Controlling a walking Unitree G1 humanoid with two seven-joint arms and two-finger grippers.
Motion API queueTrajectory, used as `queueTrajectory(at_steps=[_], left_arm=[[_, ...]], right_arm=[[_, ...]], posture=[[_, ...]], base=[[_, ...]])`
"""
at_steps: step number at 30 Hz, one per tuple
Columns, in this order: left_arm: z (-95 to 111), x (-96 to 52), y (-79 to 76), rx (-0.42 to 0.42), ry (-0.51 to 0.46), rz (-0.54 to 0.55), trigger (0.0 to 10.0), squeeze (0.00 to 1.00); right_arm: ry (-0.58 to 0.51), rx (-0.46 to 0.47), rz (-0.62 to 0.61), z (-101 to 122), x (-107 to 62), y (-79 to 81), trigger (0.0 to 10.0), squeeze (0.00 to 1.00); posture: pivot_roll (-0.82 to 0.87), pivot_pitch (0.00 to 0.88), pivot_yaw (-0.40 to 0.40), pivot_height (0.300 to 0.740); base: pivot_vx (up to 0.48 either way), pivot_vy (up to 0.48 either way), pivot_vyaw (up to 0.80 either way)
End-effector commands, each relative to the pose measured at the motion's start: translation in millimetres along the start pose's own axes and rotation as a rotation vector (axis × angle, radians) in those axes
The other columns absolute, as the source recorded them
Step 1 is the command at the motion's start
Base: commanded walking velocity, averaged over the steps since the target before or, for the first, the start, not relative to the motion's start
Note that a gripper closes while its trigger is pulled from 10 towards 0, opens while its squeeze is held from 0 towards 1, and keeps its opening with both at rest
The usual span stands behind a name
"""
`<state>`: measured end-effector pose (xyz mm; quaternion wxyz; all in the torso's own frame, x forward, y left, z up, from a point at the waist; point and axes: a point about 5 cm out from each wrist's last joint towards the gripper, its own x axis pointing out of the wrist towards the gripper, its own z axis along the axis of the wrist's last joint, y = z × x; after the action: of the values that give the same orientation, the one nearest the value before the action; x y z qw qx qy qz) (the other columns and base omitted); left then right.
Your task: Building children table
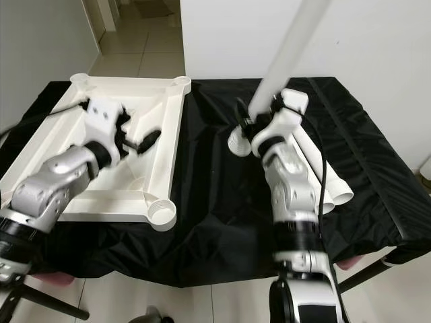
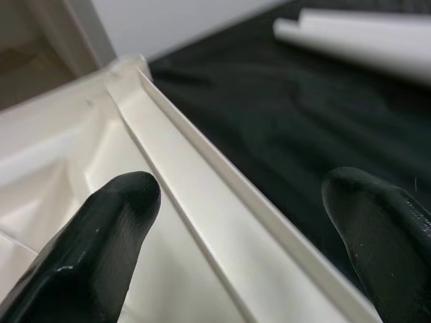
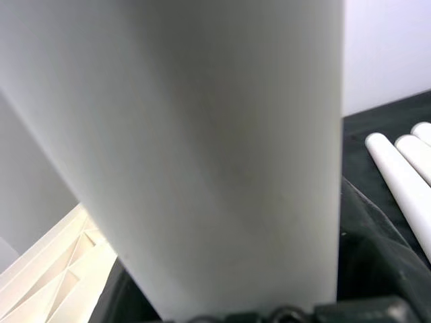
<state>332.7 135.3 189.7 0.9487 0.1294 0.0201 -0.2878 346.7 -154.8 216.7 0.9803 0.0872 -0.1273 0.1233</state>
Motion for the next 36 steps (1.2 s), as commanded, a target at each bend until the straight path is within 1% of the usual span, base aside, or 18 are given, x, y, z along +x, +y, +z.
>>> queueTrajectory(at_steps=[1, 2, 5, 8, 9, 10, 13, 15, 18, 19, 22, 23, 24, 25, 27, 30, 31, 36], left_arm=[[-9.9, -2.7, -0.1, 0.048, 0.043, -0.013, 10.0, 0.0], [-15.6, -4.2, -1.2, 0.075, 0.069, -0.021, 10.0, 0.0], [-24.7, -6.6, -0.9, 0.139, 0.111, -0.028, 10.0, 0.0], [-26.8, -8.0, -0.4, 0.156, 0.117, -0.037, 10.0, 0.0], [-28.7, -10.1, 0.8, 0.193, 0.121, -0.054, 10.0, 0.0], [-29.6, -13.4, 2.4, 0.207, 0.118, -0.08, 10.0, 0.0], [-29.8, -15.7, 3.6, 0.214, 0.115, -0.097, 10.0, 0.0], [-32.7, -22.5, 7.8, 0.224, 0.129, -0.133, 10.0, 0.0], [-34.4, -26.7, 9.7, 0.237, 0.14, -0.154, 10.0, 0.0], [-35.3, -31.0, 10.5, 0.245, 0.137, -0.179, 10.0, 0.0], [-35.3, -31.0, 10.5, 0.245, 0.137, -0.179, 10.0, 0.0], [-34.9, -34.7, 10.5, 0.235, 0.135, -0.204, 10.0, 0.0], [-34.9, -34.7, 10.5, 0.235, 0.135, -0.204, 10.0, 0.0], [-34.6, -38.4, 9.4, 0.229, 0.134, -0.238, 10.0, 0.0], [-35.0, -41.3, 9.6, 0.227, 0.142, -0.259, 10.0, 0.0], [-37.0, -45.5, 10.9, 0.25, 0.157, -0.289, 10.0, 0.0], [-39.4, -49.3, 11.9, 0.264, 0.172, -0.313, 10.0, 0.0], [-41.3, -54.6, 13.8, 0.272, 0.181, -0.333, 10.0, 0.0]], right_arm=[[-0.033, 0.002, 0.009, 3.1, -3.7, 4.4, 10.0, 0.0], [-0.022, 0.002, 0.009, -0.7, -7.5, 4.6, 10.0, 0.0], [-0.014, 0.0, 0.004, -5.0, -13.5, 4.2, 10.0, 0.0], [-0.015, -0.005, 0.001, -5.2, -15.2, 3.2, 10.0, 0.0], [-0.015, -0.01, -0.004, -5.1, -17.4, 1.6, 10.0, 0.0], [-0.013, -0.015, -0.008, -4.8, -19.1, -0.6, 10.0, 0.0], [-0.012, -0.019, -0.01, -4.6, -20.2, -2.1, 10.0, 0.0], [-0.011, -0.031, -0.016, -3.5, -22.1, -5.4, 10.0, 0.0], [-0.01, -0.034, -0.016, -2.7, -22.5, -7.0, 10.0, 0.0], [-0.01, -0.041, -0.014, -2.0, -23.1, -8.0, 10.0, 0.0], [-0.01, -0.041, -0.014, -2.0, -23.1, -8.0, 10.0, 0.0], [-0.007, -0.04, -0.003, -1.5, -23.3, -8.2, 10.0, 0.0], [-0.007, -0.04, -0.003, -1.5, -23.3, -8.2, 10.0, 0.0], [-0.002, -0.044, 0.014, -1.4, -23.4, -7.7, 10.0, 0.0], [0.003, -0.051, 0.028, -1.3, -23.7, -7.6, 10.0, 0.0], [0.011, -0.065, 0.045, -1.0, -24.3, -7.7, 10.0, 0.0], [0.012, -0.071, 0.052, -0.1, -24.7, -8.3, 10.0, 0.0], [0.013, -0.08, 0.058, 1.2, -25.3, -10.1, 10.0, 0.0]], posture=[[-0.05, 0.052, 0.077, 0.74], [-0.05, 0.054, 0.078, 0.74], [-0.06, 0.059, 0.081, 0.74], [-0.06, 0.063, 0.082, 0.74], [-0.06, 0.065, 0.082, 0.74], [-0.07, 0.066, 0.082, 0.74], [-0.07, 0.066, 0.082, 0.74], [-0.07, 0.068, 0.078, 0.74], [-0.06, 0.068, 0.074, 0.74], [-0.06, 0.067, 0.072, 0.74], [-0.06, 0.067, 0.072, 0.74], [-0.06, 0.068, 0.068, 0.74], [-0.06, 0.068, 0.068, 0.74], [-0.05, 0.068, 0.058, 0.74], [-0.05, 0.065, 0.055, 0.74], [-0.05, 0.062, 0.052, 0.74], [-0.05, 0.06, 0.05, 0.74], [-0.05, 0.056, 0.048, 0.74]], base=[[0.0, 0.0, 0.0], [0.0, 0.0, 0.0], [0.0, 0.0, 0.0], [0.0, 0.0, 0.0], [0.0, 0.0, 0.0], [0.0, 0.0, 0.0], [0.0, 0.0, 0.0], [0.0, 0.0, 0.0], [0.0, 0.0, 0.0], [0.0, 0.0, 0.0], [0.0, 0.0, 0.0], [0.0, 0.0, 0.0], [0.0, 0.0, 0.0], [0.0, 0.0, 0.0], [0.0, 0.0, 0.0], [0.0, 0.0, 0.0], [0.0, 0.0, 0.0], [0.0, 0.0, 0.0]])
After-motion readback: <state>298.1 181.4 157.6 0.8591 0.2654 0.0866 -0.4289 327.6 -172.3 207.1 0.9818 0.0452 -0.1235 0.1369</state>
